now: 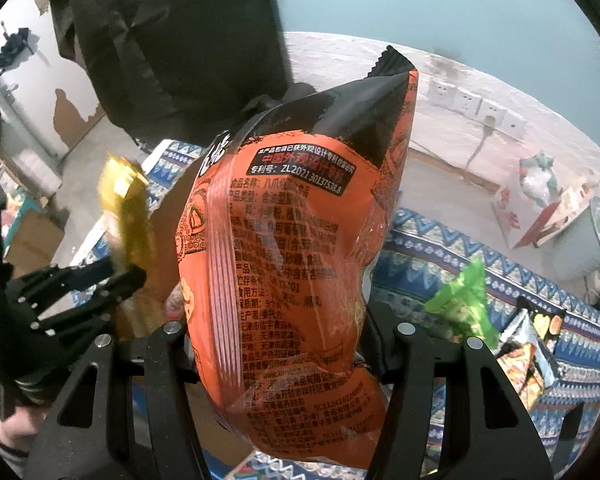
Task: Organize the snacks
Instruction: 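Drop the wafer stick into the box with the left gripper while the right carries the chip bag, then open the right gripper over the box to drop the orange chip bag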
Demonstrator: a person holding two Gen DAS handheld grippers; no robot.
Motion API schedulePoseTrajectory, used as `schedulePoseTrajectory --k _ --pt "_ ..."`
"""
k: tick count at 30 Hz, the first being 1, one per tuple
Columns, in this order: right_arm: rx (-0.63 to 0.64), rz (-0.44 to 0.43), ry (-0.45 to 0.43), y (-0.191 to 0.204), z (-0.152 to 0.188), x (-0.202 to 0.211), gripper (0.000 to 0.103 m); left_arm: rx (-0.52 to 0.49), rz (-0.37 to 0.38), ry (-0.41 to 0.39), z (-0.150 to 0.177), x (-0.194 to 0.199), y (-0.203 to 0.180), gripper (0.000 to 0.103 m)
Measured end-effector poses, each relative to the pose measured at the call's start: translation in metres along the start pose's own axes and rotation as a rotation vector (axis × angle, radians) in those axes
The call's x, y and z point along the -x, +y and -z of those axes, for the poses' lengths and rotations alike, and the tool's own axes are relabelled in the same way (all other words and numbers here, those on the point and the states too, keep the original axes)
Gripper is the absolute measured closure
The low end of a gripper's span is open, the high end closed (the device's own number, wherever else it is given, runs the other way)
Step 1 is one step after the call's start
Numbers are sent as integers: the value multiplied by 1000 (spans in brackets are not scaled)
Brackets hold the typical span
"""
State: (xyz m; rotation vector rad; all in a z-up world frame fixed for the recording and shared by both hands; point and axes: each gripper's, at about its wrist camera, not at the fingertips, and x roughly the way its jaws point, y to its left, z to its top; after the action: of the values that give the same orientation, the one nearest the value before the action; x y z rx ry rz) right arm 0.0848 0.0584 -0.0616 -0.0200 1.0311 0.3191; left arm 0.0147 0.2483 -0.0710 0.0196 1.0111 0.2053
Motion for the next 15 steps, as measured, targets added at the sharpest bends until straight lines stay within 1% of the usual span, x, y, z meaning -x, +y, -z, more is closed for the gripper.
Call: schedulePoseTrajectory --k 1,3,4,5,9,15 --pt "3 -5 4 2 -1 -2 45 0 -8 -1 -1 1 0 70" --pt "5 -11 8 5 -3 -5 45 4 -15 -6 -1 2 4 58" --pt "8 -16 12 7 -4 -8 45 8 -22 -8 -1 3 5 49" --pt "8 -19 12 8 -4 -9 45 11 -30 -13 -1 4 6 44" --pt "21 -29 35 14 -8 -19 45 8 -48 -11 -2 6 8 44" --pt "36 -64 74 20 -13 -38 45 -4 -64 -8 -1 9 6 39"
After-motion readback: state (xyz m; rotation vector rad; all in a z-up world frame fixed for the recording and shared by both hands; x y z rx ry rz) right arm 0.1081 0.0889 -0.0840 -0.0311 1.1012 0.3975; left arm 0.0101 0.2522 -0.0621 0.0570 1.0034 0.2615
